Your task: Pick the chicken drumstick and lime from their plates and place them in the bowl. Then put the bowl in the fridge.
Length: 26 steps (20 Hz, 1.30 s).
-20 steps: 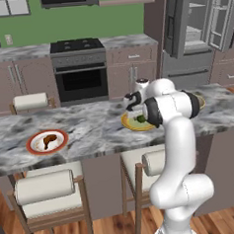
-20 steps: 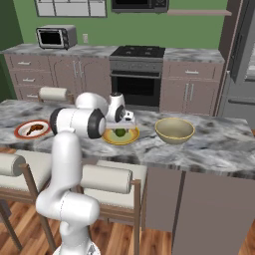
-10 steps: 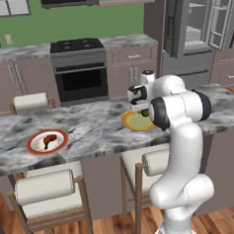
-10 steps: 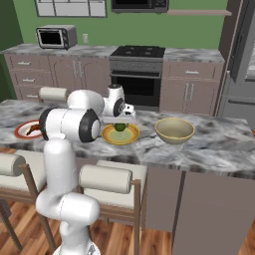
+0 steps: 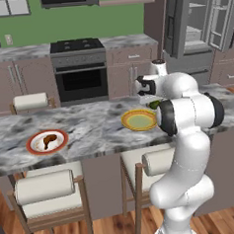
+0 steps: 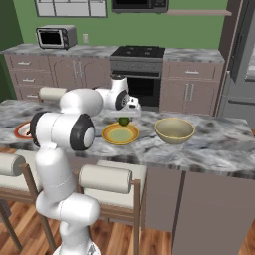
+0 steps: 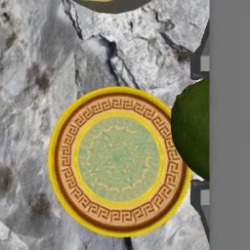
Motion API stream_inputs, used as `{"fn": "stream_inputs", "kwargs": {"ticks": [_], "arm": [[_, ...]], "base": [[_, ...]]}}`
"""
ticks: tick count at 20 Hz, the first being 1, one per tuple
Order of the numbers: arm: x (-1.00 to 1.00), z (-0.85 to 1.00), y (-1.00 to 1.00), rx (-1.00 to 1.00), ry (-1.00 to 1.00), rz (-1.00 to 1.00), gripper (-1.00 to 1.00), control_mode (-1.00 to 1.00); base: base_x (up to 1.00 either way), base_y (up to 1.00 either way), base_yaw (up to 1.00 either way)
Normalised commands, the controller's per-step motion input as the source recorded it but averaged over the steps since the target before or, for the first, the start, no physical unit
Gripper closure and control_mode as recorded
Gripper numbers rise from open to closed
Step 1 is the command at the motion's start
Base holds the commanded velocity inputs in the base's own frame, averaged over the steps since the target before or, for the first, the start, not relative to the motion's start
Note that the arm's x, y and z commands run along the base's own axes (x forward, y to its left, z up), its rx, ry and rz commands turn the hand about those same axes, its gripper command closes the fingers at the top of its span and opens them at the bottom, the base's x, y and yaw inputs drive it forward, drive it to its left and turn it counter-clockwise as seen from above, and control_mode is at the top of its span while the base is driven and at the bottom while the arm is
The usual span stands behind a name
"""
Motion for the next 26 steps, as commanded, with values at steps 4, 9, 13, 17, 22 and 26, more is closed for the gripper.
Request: {"fn": "stream_inputs", "kwargs": {"ticks": [4,9,13,17,22,26], "arm": [[-0.16,0.42,-0.56,0.01,0.09,0.00,1.00,-1.00],[-0.16,0.29,-0.70,0.04,0.13,0.00,1.00,-1.00],[-0.13,0.15,-0.75,0.06,0.12,0.00,1.00,-1.00],[-0.01,0.04,-0.68,0.01,0.10,0.00,1.00,-1.00],[0.00,-0.11,-0.46,0.00,0.03,0.00,1.00,-1.00],[0.04,-0.24,-0.22,0.00,0.05,0.00,1.00,-1.00]], "base": [[0.00,0.00,0.00],[0.00,0.00,0.00],[0.00,0.00,0.00],[0.00,0.00,0.00],[0.00,0.00,0.00],[0.00,0.00,0.00]]}}
